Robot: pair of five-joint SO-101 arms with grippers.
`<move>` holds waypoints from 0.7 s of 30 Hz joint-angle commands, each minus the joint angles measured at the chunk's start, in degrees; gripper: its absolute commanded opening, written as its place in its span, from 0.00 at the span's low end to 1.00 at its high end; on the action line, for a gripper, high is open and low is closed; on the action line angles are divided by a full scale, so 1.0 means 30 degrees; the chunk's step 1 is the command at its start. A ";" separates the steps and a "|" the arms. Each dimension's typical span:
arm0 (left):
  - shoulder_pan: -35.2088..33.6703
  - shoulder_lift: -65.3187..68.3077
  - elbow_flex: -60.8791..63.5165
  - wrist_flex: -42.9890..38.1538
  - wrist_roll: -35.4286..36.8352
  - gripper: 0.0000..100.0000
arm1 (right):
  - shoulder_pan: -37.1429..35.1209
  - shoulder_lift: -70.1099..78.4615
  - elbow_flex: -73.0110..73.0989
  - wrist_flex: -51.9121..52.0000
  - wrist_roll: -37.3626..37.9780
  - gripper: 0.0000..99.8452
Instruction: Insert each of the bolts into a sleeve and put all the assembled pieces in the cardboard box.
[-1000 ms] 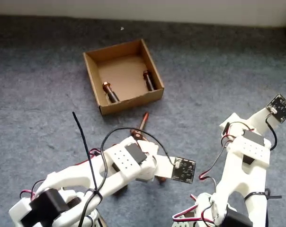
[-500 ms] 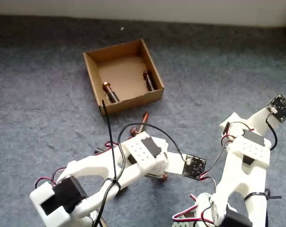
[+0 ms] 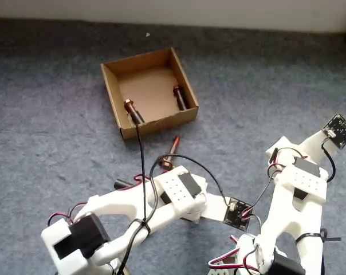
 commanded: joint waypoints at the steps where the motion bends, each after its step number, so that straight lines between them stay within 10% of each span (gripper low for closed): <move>1: 0.0132 0.0044 -0.0689 0.1055 -0.0117 0.01 | 0.0132 -0.0835 -0.0190 -0.0366 -0.0088 0.01; 21: -0.0103 -0.6022 0.2154 0.4249 0.1289 0.01 | 0.0103 -0.0894 -0.0132 -0.0337 -0.0088 0.01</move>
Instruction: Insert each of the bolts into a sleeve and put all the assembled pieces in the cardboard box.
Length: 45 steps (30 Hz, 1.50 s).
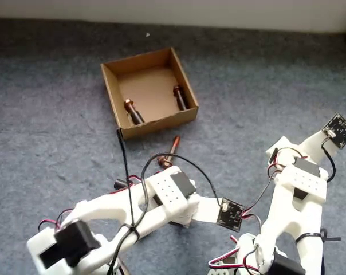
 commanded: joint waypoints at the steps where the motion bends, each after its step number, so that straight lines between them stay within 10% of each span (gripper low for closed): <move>1: -0.0396 -0.4791 0.1890 0.0322 0.0352 0.01 | 0.0103 -0.0894 -0.0132 -0.0337 -0.0088 0.01; 13: -0.6139 -1.4667 0.4586 0.0234 0.4190 0.01 | -0.0777 -0.5465 -0.0103 0.1978 -0.0059 0.01; 32: -1.1502 -2.5773 0.7106 -0.2637 1.3245 0.01 | -1.2059 -1.4872 0.3971 0.2769 0.2520 0.01; 45: -1.2147 -2.9055 0.7136 -0.5568 1.7114 0.01 | -1.8330 -1.9385 1.0593 -0.4703 0.2549 0.01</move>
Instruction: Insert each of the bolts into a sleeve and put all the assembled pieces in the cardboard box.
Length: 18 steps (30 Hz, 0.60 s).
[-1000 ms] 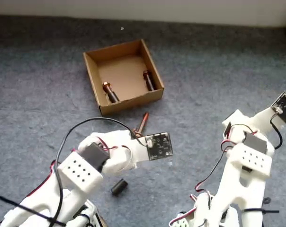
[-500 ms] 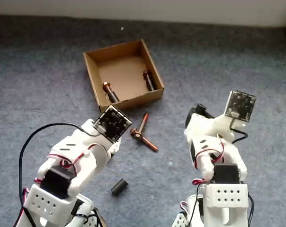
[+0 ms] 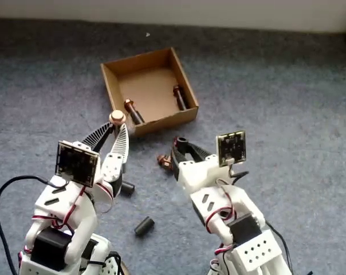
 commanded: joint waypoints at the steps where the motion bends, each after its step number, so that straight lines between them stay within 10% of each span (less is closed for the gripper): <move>1: -0.0073 -0.0249 -0.0132 -0.1524 0.1319 0.01 | -0.1187 -0.1773 0.1158 -0.1832 0.0527 0.01; 18: 0.5670 -0.0425 -0.0103 -0.1495 0.2168 0.01 | -0.3824 -0.7458 0.7077 -0.4234 0.6183 0.01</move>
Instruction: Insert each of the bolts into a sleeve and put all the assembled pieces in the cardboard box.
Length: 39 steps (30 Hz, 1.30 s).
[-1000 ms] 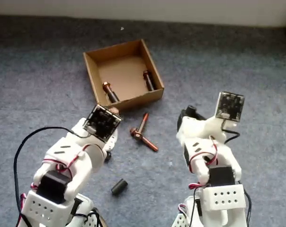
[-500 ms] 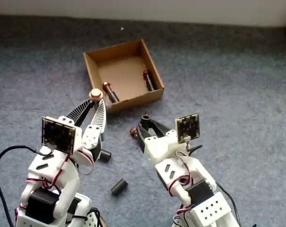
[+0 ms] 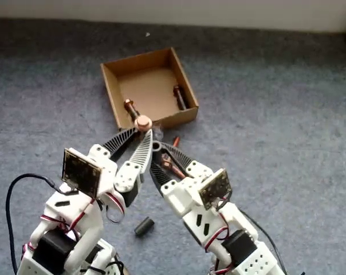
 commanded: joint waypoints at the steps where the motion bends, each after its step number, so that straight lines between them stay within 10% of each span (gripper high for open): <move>1: 0.1363 -0.0190 -0.0103 0.0000 0.0205 0.01 | -0.0249 -0.0513 0.2828 -0.0132 0.0293 0.01; 39: 0.1070 -0.0220 0.1128 -0.1055 0.0059 0.01 | -0.0601 -0.0542 0.2828 0.0337 0.0352 0.01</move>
